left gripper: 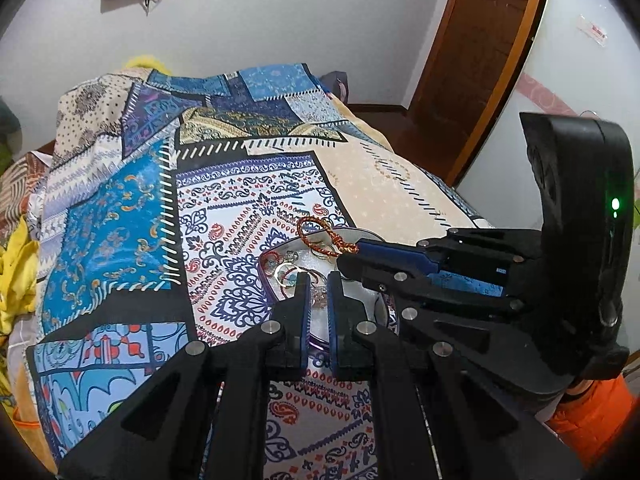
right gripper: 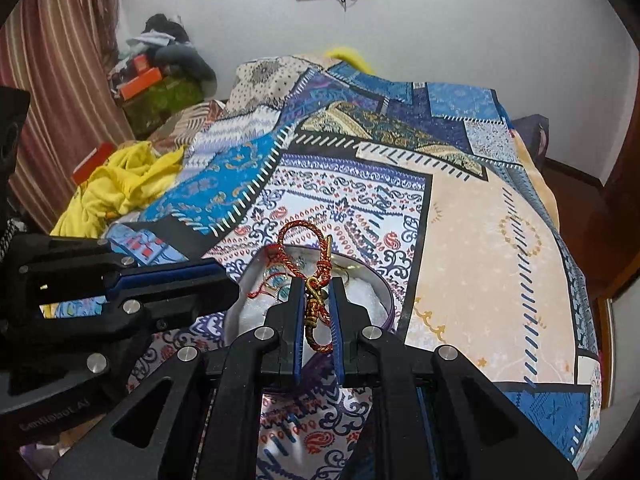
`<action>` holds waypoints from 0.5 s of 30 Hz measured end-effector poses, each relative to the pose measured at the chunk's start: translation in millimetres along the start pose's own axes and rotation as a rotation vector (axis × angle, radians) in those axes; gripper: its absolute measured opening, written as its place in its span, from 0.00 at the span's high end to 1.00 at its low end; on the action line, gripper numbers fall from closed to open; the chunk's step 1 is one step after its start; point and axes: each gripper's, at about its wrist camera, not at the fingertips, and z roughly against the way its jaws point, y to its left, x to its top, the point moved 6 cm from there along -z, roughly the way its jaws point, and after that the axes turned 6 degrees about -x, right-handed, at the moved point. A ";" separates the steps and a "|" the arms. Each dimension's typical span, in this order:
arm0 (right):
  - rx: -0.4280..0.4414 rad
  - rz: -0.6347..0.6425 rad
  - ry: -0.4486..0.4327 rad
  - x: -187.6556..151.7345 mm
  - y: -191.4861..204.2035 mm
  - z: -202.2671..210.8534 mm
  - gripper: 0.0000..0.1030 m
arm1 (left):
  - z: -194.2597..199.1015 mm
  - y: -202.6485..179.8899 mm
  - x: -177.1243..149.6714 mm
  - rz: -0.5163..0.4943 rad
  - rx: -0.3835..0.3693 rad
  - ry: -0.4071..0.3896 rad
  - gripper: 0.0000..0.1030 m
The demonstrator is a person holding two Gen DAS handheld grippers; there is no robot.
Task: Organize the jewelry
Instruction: 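Carry the orange bracelet into the tin with the right gripper and release it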
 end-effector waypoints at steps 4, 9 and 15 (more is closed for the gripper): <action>-0.001 0.000 0.005 -1.3 -0.7 -1.3 0.90 | -3.3 1.5 -0.4 0.010 -0.016 0.012 0.94; -0.006 0.002 -0.001 -0.5 -0.2 1.0 0.90 | -1.9 0.5 -1.5 0.000 -0.015 0.010 0.94; -0.026 0.007 0.005 -0.5 0.2 0.8 0.81 | 4.9 3.1 -2.4 0.007 0.000 0.002 0.90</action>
